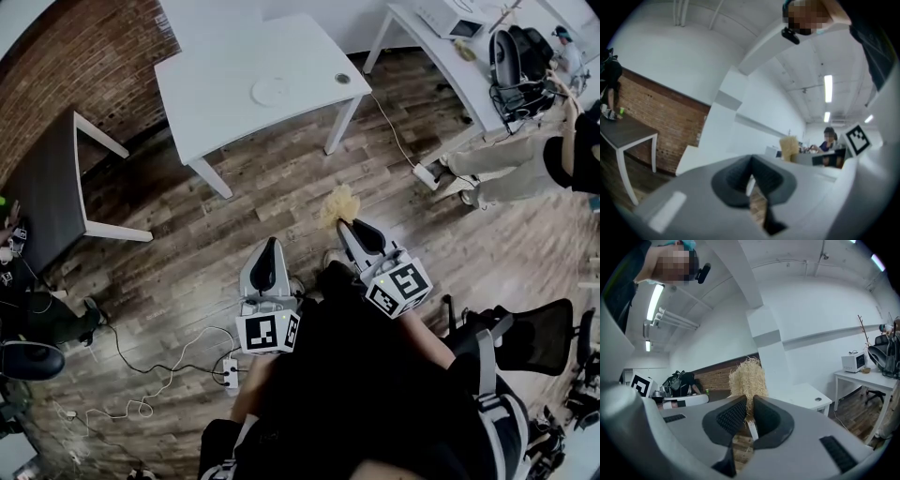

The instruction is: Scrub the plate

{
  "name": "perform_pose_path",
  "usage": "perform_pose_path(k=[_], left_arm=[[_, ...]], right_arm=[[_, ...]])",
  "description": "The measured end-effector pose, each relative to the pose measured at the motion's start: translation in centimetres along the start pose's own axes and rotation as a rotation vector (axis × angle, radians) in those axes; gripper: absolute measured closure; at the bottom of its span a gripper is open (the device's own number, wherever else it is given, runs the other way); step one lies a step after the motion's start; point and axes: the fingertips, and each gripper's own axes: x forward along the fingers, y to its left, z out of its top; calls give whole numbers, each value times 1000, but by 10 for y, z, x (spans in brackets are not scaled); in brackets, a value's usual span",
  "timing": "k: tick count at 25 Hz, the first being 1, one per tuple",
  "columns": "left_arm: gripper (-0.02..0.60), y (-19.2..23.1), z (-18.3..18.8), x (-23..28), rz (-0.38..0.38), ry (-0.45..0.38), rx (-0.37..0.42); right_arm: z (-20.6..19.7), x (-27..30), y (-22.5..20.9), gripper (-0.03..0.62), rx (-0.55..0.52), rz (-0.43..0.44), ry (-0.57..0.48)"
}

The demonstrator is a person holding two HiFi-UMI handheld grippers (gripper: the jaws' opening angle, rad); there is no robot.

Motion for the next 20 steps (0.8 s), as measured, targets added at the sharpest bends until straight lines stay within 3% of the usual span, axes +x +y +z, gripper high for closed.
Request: perform_pose_path(k=[9, 20], left_arm=[[578, 27, -5, 34, 31, 31, -5], [578, 43, 8, 138, 49, 51, 21]], right_arm=[[5, 48, -19, 553, 1, 23, 2], [23, 119, -98, 553, 36, 50, 9]])
